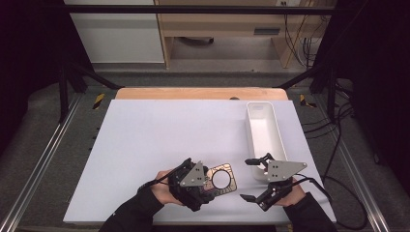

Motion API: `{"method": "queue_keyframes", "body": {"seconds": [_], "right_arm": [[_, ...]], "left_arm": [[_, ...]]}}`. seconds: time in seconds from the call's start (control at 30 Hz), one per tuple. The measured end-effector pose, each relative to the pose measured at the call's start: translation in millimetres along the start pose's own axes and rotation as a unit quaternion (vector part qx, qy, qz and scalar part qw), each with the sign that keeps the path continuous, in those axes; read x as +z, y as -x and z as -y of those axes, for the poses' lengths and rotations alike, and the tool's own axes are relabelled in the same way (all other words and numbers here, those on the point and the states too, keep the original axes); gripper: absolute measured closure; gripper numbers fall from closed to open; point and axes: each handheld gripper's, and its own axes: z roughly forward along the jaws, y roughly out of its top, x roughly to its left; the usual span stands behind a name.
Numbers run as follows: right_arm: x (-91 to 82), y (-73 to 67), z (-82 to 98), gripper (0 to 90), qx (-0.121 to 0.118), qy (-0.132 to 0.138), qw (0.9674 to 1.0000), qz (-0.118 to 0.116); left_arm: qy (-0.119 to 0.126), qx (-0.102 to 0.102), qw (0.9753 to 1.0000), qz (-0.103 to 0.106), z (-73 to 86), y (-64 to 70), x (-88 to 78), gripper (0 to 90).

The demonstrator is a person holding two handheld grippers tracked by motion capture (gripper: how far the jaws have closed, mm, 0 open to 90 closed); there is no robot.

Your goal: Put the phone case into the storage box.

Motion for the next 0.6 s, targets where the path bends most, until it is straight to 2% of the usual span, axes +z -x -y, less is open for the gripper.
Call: {"method": "queue_keyframes", "body": {"seconds": [0.6], "right_arm": [[11.7,-1.4,-8.0,0.5,-0.019,-0.019,0.9992,-0.031]], "left_arm": [[0.006,0.019,0.9997,0.011,-4.7,5.5,2.5,11.5]]}}
